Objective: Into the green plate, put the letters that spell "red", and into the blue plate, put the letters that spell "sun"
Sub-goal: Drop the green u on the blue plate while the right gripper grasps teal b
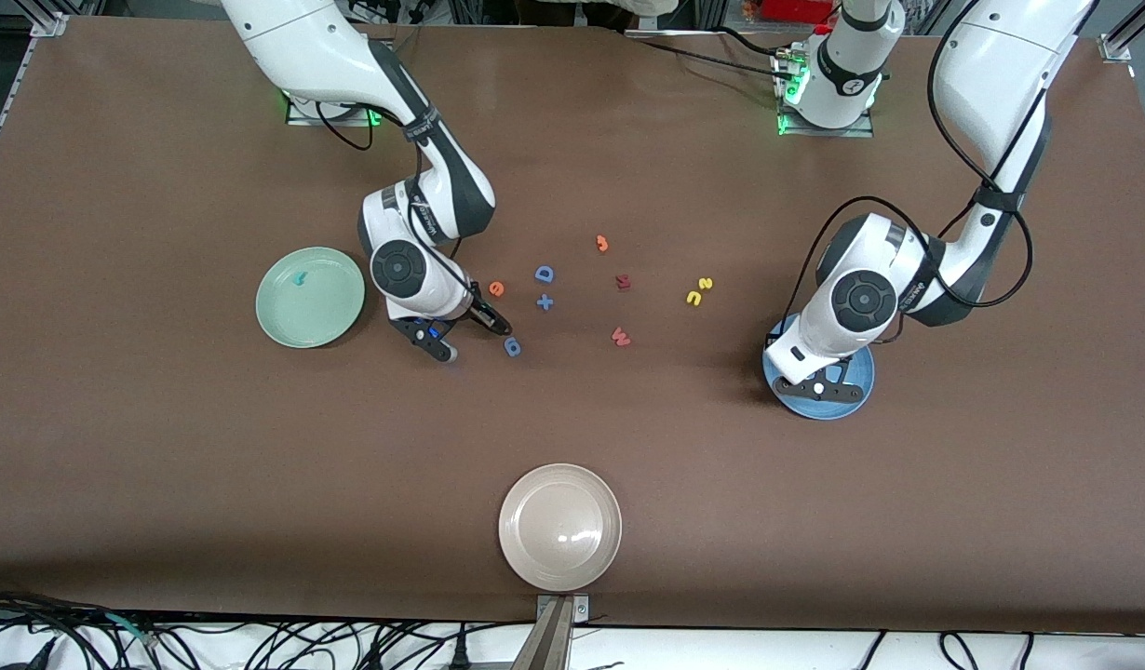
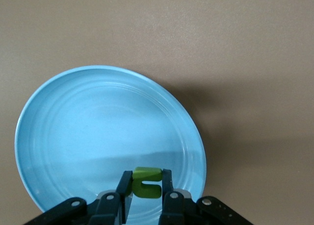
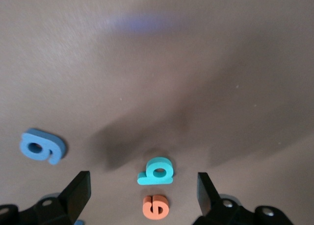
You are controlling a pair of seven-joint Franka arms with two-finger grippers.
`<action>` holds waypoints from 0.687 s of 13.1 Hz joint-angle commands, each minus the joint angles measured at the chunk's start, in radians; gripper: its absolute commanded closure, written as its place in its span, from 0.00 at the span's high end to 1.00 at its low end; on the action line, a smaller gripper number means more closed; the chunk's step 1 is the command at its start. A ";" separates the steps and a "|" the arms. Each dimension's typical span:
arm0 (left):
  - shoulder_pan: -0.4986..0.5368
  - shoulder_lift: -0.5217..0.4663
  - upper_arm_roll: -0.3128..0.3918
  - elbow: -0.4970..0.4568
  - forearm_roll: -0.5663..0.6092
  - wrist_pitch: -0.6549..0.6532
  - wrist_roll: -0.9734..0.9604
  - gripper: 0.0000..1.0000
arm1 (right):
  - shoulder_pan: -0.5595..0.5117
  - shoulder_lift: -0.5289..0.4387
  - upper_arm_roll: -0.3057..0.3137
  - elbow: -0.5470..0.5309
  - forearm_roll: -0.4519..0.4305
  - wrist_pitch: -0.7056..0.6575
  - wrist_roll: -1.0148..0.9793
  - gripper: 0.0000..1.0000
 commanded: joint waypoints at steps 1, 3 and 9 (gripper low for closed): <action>0.006 0.023 0.001 0.004 0.034 0.008 0.018 0.05 | 0.009 -0.006 -0.005 -0.041 0.000 0.028 0.000 0.89; 0.011 0.036 0.003 0.004 0.033 0.032 0.007 0.75 | 0.011 -0.006 -0.005 -0.051 0.000 0.028 -0.001 0.80; -0.002 0.006 -0.100 -0.007 0.017 0.000 -0.170 1.00 | 0.009 -0.008 -0.005 -0.054 0.000 0.023 -0.006 0.27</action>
